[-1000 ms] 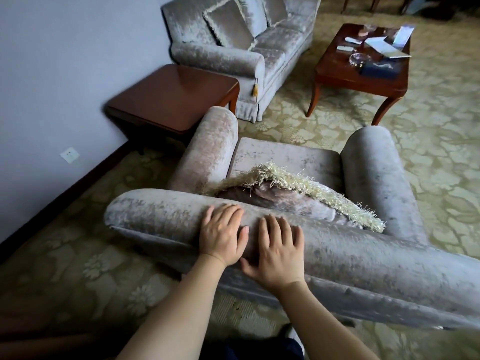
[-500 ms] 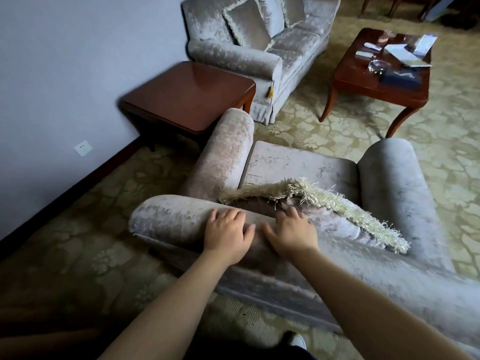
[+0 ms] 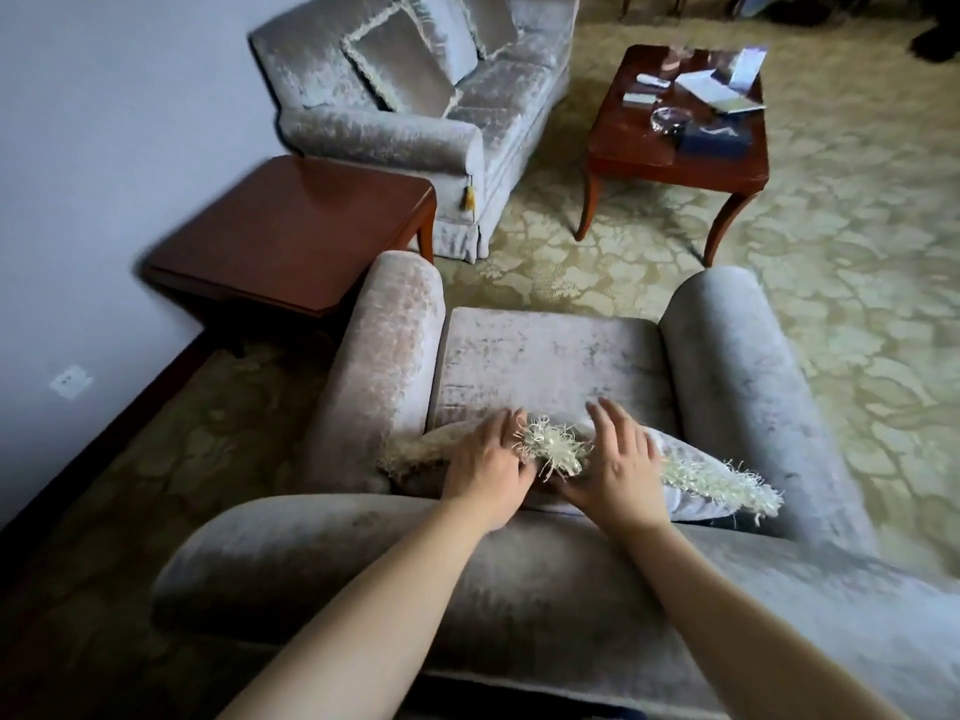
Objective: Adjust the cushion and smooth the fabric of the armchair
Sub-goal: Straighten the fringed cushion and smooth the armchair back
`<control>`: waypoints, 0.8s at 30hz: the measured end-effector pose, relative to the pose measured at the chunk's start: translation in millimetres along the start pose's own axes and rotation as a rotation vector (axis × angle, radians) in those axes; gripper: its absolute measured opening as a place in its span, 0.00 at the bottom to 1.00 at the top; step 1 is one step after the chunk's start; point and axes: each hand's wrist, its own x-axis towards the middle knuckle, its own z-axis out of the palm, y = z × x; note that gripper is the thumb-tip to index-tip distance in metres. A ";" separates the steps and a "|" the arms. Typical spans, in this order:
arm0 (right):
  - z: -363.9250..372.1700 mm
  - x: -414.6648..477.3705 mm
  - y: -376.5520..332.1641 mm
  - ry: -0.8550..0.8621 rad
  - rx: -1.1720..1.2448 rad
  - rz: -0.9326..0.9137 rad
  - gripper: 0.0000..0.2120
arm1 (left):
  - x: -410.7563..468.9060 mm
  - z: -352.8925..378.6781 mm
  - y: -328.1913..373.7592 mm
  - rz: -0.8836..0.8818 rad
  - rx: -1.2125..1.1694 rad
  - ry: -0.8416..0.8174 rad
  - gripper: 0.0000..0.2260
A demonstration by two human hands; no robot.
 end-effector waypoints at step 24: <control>40.7 81.1 55.7 0.217 -0.070 -0.031 0.31 | 129.1 31.9 24.5 0.031 0.020 0.225 0.18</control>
